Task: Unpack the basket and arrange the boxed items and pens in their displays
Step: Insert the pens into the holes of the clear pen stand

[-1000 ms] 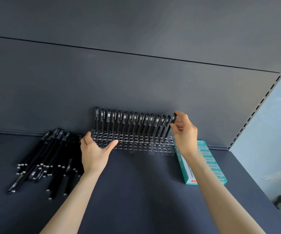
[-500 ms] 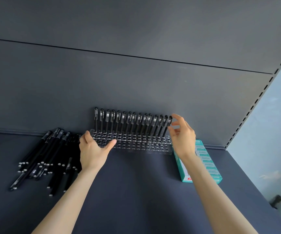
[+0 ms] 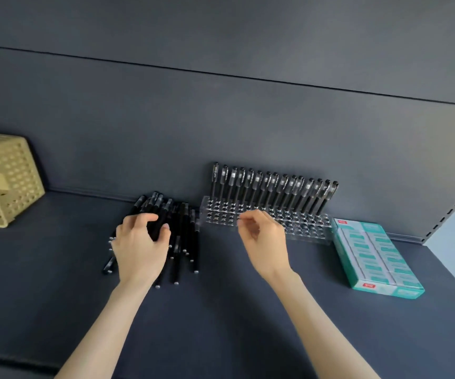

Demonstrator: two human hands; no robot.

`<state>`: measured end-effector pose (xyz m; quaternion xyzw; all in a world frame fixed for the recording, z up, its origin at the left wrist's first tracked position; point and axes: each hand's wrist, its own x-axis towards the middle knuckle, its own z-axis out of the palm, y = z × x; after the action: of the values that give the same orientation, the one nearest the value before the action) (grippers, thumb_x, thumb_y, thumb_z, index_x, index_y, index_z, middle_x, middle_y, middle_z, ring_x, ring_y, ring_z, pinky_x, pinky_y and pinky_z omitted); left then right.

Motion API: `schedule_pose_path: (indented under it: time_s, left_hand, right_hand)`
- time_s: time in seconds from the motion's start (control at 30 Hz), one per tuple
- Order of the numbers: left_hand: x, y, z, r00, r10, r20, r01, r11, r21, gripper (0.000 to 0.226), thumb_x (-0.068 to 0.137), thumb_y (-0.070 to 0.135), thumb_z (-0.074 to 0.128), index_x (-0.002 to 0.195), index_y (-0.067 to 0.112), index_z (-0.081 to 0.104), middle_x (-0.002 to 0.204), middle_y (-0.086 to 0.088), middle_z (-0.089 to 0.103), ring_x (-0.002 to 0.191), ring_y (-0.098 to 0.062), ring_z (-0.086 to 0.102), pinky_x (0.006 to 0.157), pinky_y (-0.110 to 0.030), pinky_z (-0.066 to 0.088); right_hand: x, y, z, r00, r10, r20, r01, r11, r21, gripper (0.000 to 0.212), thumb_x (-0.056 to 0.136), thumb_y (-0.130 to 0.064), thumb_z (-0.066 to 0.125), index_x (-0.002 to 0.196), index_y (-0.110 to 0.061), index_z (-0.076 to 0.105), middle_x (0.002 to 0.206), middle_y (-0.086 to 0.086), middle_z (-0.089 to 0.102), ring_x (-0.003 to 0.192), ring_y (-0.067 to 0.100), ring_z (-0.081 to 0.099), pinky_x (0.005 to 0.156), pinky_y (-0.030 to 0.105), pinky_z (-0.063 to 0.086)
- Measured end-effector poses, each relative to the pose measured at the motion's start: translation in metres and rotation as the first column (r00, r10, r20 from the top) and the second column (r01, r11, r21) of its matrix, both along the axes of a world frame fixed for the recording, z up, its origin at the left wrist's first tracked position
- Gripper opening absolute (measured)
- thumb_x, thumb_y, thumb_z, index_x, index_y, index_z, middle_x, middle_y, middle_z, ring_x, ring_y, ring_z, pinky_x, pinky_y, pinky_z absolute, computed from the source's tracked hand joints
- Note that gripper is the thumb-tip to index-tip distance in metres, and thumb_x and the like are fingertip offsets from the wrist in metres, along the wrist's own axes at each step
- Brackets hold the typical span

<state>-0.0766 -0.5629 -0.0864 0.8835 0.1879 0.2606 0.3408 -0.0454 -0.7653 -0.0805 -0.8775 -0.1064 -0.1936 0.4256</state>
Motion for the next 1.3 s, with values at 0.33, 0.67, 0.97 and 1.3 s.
schedule_pose_path:
  time_s: [0.33, 0.67, 0.97, 1.3]
  left_hand:
    - [0.033, 0.101, -0.017, 0.925, -0.200, -0.322, 0.227, 0.973, 0.047, 0.073, 0.088, 0.055, 0.053, 0.137, 0.002, 0.038, 0.137, -0.017, 0.042, 0.126, -0.034, 0.038, 0.100, -0.042, 0.035]
    - [0.078, 0.136, -0.012, 0.782, -0.482, -0.394, 0.382, 0.871, -0.308, 0.066, 0.074, 0.047, 0.076, 0.120, 0.005, 0.054, 0.121, -0.006, 0.060, 0.100, -0.024, 0.064, 0.075, -0.027, 0.050]
    - [0.079, 0.142, -0.021, 0.851, -0.434, -0.297, 0.372, 0.896, -0.242, 0.036, 0.080, 0.044, 0.070, 0.090, 0.010, 0.063, 0.079, -0.004, 0.070, 0.075, -0.022, 0.066, 0.077, -0.036, 0.052]
    - [0.082, 0.152, -0.025, 0.857, -0.489, -0.162, 0.362, 0.796, -0.486, 0.029, 0.071, 0.033, 0.082, 0.083, 0.012, 0.065, 0.071, 0.001, 0.067, 0.054, -0.005, 0.056, 0.044, -0.010, 0.037]
  right_hand:
    - [0.010, 0.140, -0.026, 0.976, -0.086, -0.200, 0.048, 0.981, -0.189, 0.036, 0.092, -0.036, 0.054, 0.122, -0.017, 0.053, 0.119, -0.002, 0.056, 0.113, 0.020, 0.047, 0.085, 0.033, 0.045]
    - [0.034, 0.182, -0.030, 0.888, -0.384, -0.253, 0.307, 0.905, -0.296, 0.062, 0.090, -0.047, 0.055, 0.136, -0.008, 0.040, 0.131, 0.012, 0.047, 0.121, 0.029, 0.040, 0.101, 0.035, 0.031]
    - [0.038, 0.177, -0.036, 0.897, -0.370, -0.244, 0.354, 0.929, -0.108, 0.032, 0.088, -0.033, 0.062, 0.111, -0.011, 0.058, 0.102, 0.002, 0.056, 0.096, 0.022, 0.055, 0.080, 0.029, 0.043]
    - [0.039, 0.176, -0.035, 0.899, -0.391, -0.196, 0.393, 0.919, -0.030, 0.022, 0.090, -0.032, 0.060, 0.092, -0.010, 0.063, 0.085, -0.001, 0.053, 0.079, 0.018, 0.052, 0.068, 0.025, 0.036]
